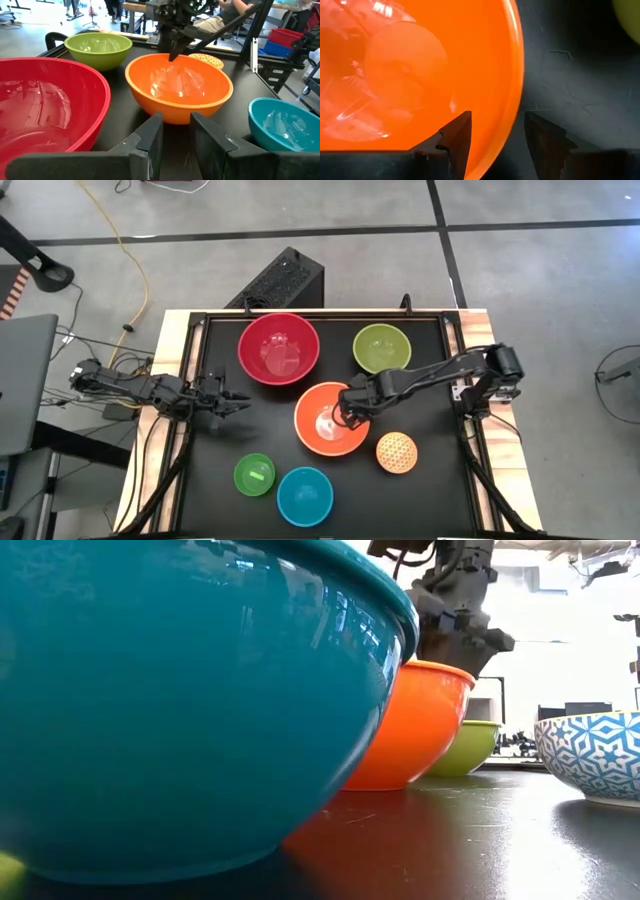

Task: Nest bowls inside each other
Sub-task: Stack the orange bowl on top of the red bowl

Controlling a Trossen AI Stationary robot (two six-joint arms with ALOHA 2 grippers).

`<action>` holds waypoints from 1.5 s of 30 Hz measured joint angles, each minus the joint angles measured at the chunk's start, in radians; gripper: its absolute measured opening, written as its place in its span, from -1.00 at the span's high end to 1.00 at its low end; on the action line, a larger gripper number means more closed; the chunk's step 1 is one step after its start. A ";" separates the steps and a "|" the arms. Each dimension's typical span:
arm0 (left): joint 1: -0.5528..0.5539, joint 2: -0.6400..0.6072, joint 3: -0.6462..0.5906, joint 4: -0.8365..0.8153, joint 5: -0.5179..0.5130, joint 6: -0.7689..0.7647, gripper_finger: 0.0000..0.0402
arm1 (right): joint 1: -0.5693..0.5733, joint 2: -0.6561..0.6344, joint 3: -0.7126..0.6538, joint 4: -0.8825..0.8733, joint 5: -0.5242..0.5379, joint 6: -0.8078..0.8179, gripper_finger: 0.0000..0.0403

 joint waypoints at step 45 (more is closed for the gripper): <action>0.001 0.000 0.000 -0.166 -0.234 -0.066 0.57 | -0.435 0.128 0.346 0.563 -0.166 -0.478 0.92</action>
